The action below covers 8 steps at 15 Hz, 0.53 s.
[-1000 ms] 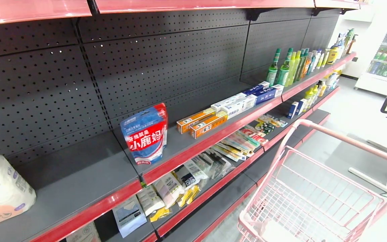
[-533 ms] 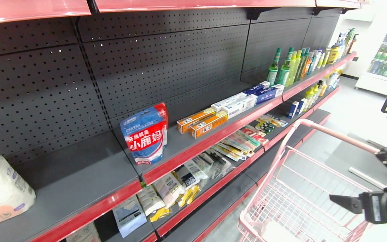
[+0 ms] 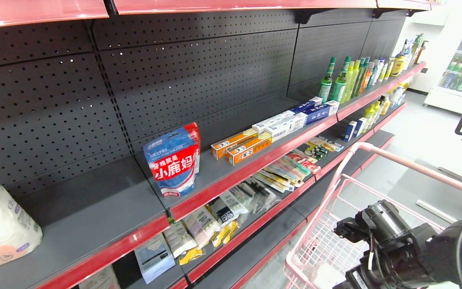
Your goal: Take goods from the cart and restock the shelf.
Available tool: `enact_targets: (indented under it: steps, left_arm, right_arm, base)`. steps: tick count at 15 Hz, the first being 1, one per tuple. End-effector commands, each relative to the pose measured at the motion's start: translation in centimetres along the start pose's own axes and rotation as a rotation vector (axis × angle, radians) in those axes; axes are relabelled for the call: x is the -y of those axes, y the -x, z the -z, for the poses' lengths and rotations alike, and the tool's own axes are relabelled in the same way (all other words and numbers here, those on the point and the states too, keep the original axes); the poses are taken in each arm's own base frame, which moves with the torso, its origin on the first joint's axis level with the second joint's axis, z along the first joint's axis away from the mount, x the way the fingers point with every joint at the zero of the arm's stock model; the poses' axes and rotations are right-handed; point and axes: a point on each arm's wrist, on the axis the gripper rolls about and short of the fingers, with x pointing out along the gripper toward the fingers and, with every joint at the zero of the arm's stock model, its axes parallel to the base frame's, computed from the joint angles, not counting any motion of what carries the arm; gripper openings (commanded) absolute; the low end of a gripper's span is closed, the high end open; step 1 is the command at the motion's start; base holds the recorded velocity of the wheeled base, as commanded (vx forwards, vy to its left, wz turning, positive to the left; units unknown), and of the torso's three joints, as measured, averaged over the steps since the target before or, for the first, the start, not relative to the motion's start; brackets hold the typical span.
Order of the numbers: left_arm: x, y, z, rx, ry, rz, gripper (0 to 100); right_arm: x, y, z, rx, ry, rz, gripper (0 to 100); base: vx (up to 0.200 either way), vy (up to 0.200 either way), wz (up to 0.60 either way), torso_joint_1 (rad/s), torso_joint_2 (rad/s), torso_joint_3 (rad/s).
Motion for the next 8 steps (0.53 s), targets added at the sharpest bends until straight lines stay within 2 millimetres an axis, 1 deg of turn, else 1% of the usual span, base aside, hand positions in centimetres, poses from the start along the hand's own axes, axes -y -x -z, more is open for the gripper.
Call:
enact_targets:
  steps: [1, 6, 8]
  left_arm:
    - [0.00, 0.00, 0.00, 0.000, 0.000, 0.000, 100]
    - [0.00, 0.00, 0.00, 0.000, 0.000, 0.000, 100]
    - [0.00, 0.00, 0.00, 0.000, 0.000, 0.000, 100]
  right_arm:
    - [-0.25, -1.46, 0.69, -0.081, 0.017, -0.003, 100]
    - [-0.31, -1.83, 1.44, -0.119, 0.046, -0.005, 100]
    - [-0.29, -2.11, 1.50, -0.131, 0.119, -0.009, 100]
  base:
    - [0.000, 0.000, 0.00, -0.071, 0.10, 0.080]
    - [0.000, 0.000, 0.00, -0.100, 0.22, 0.120]
    - [0.000, 0.000, 0.00, -0.132, 0.30, 0.154]
